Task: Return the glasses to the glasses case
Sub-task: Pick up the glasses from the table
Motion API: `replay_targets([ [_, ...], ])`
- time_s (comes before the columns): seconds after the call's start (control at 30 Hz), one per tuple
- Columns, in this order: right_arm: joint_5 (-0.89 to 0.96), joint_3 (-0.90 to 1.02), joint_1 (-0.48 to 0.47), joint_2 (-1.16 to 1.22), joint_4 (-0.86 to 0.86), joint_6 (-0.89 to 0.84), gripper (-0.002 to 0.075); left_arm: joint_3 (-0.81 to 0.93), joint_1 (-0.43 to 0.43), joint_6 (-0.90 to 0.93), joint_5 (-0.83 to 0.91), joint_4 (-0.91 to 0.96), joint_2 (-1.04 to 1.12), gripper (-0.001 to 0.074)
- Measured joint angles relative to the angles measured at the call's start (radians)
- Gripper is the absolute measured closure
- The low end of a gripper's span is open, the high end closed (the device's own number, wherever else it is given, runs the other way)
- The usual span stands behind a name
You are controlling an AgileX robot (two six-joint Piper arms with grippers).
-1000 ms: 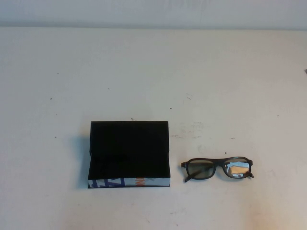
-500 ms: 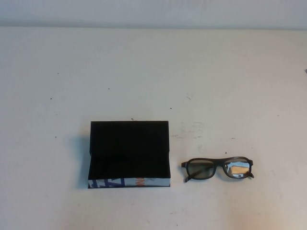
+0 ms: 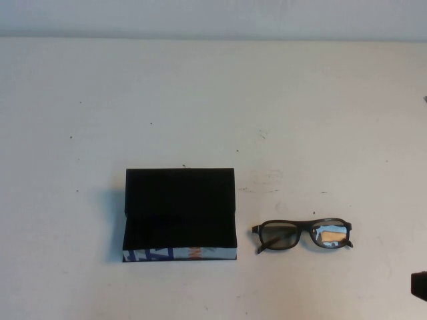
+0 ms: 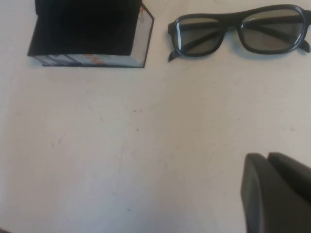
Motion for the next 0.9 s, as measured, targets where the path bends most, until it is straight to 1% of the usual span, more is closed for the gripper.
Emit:
replay_targets([
  [0.17, 0.053, -0.105, 0.0, 0.137, -0.05, -0.104, 0.0739, 0.0, 0.0, 0.0, 0.0, 0.0, 0.0, 0.0736],
  [0.27, 0.06, -0.148, 0.037, 0.197, -0.062, -0.169, 0.0739, 0.0, 0.0, 0.0, 0.0, 0.0, 0.0, 0.0736],
  [0.33, 0.062, -0.175, 0.089, 0.242, -0.074, -0.207, 0.0739, 0.0, 0.0, 0.0, 0.0, 0.0, 0.0, 0.0736],
  [0.43, 0.063, -0.227, 0.191, 0.313, -0.136, -0.23, 0.0739, 0.0, 0.0, 0.0, 0.0, 0.0, 0.0, 0.0736],
  [0.53, 0.071, -0.279, 0.311, 0.399, -0.242, -0.236, 0.0739, 0.0, 0.0, 0.0, 0.0, 0.0, 0.0, 0.0736],
  [0.7, 0.077, -0.373, 0.468, 0.549, -0.42, -0.26, 0.0739, 0.0, 0.0, 0.0, 0.0, 0.0, 0.0, 0.0736],
  [0.8, 0.077, -0.435, 0.509, 0.634, -0.485, -0.341, 0.0727, 0.0, 0.0, 0.0, 0.0, 0.0, 0.0, 0.0736],
  [0.9, 0.073, -0.488, 0.519, 0.709, -0.515, -0.446, 0.0682, 0.0, 0.0, 0.0, 0.0, 0.0, 0.0, 0.0736],
])
